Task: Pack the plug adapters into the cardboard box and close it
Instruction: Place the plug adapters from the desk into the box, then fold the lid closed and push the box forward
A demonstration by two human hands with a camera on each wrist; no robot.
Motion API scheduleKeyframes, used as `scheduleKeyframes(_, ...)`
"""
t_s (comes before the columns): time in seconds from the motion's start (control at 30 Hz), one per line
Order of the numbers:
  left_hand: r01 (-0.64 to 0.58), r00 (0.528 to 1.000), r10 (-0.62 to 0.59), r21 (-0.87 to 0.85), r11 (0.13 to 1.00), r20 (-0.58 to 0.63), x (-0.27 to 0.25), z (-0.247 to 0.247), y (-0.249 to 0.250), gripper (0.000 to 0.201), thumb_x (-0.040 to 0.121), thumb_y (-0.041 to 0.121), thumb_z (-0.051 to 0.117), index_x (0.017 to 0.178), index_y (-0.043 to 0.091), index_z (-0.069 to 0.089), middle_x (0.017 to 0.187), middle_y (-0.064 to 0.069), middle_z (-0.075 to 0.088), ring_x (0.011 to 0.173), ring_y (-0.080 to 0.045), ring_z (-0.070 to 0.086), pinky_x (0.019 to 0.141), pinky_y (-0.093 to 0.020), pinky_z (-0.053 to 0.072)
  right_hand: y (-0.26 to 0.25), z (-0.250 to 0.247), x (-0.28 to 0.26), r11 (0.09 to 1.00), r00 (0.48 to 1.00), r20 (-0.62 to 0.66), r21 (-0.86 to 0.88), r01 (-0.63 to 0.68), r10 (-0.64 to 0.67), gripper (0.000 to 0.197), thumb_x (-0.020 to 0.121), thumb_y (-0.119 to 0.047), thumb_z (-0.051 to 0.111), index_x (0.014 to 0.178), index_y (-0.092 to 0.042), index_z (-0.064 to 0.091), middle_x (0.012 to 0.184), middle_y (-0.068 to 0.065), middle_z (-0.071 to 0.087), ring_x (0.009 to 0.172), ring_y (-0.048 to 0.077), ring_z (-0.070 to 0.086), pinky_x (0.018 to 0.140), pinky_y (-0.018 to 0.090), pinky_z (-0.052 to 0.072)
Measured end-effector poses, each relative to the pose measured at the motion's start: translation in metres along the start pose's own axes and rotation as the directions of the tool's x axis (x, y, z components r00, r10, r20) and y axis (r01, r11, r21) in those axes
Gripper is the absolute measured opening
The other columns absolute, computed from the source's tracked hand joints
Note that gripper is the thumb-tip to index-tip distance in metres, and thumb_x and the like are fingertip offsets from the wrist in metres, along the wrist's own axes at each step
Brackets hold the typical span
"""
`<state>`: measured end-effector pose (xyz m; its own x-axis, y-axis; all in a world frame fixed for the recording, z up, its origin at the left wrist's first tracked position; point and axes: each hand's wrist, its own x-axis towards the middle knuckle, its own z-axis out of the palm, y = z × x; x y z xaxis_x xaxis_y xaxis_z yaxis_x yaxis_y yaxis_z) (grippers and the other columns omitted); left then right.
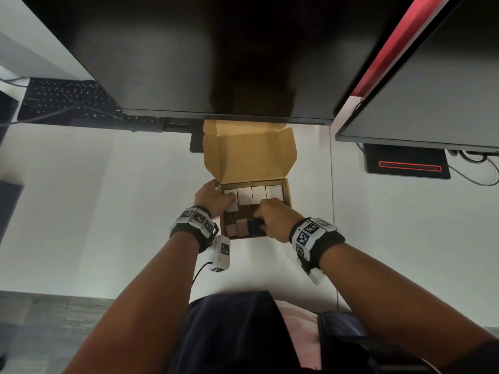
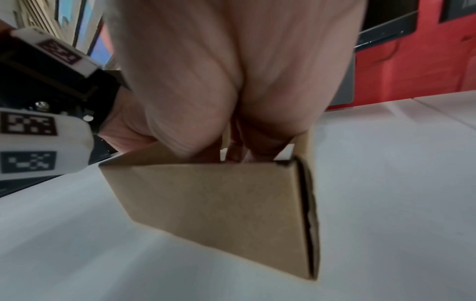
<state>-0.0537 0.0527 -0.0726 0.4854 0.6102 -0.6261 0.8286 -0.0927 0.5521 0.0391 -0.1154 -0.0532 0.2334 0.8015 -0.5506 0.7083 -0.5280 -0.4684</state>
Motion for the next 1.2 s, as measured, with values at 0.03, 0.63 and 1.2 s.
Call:
scheduleKeyframes(0.03, 0.004, 1.0, -0.004, 0.003, 1.0, 0.001, -0.001, 0.0, 0.001, 0.044, 0.089, 0.025, 0.067, 0.132, 0.019, 0.06, 0.111, -0.002, 0.063, 0.105, -0.028, 0.059, 0.097, -0.04, 0.053, 0.0, 0.001, 0.0, 1.0, 1.0, 0.001, 0.002, -0.008, 0.008, 0.011, 0.088, -0.008, 0.068, 0.097, -0.005, 0.074, 0.097, 0.012, 0.067, 0.091, 0.028, 0.066, 0.079, 0.033, 0.055)
scheduleKeyframes(0.63, 0.024, 1.0, -0.024, 0.01, 1.0, 0.017, -0.007, -0.002, 0.006, 0.043, 0.087, 0.028, 0.067, 0.128, 0.019, 0.061, 0.114, -0.005, 0.067, 0.105, -0.029, 0.059, 0.095, -0.041, 0.053, -0.017, 0.005, 0.008, 0.987, 0.997, -0.035, -0.149, 0.063, -0.069, 0.028, 0.088, -0.004, 0.064, 0.115, -0.009, 0.071, 0.114, 0.013, 0.063, 0.105, 0.03, 0.061, 0.09, 0.038, 0.053)
scheduleKeyframes(1.2, 0.045, 0.984, 0.065, -0.591, 0.806, 0.164, -0.032, -0.062, 0.024, 0.045, 0.077, 0.021, 0.055, 0.121, 0.026, 0.067, 0.121, 0.0, 0.071, 0.114, -0.018, 0.064, 0.101, -0.045, 0.039, 0.034, -0.078, -0.023, 0.657, 0.801, -0.303, 0.74, -0.143, 0.516, 0.072, 0.091, -0.06, 0.057, 0.149, -0.024, 0.038, 0.144, 0.002, 0.054, 0.125, 0.024, 0.056, 0.102, 0.03, 0.042)
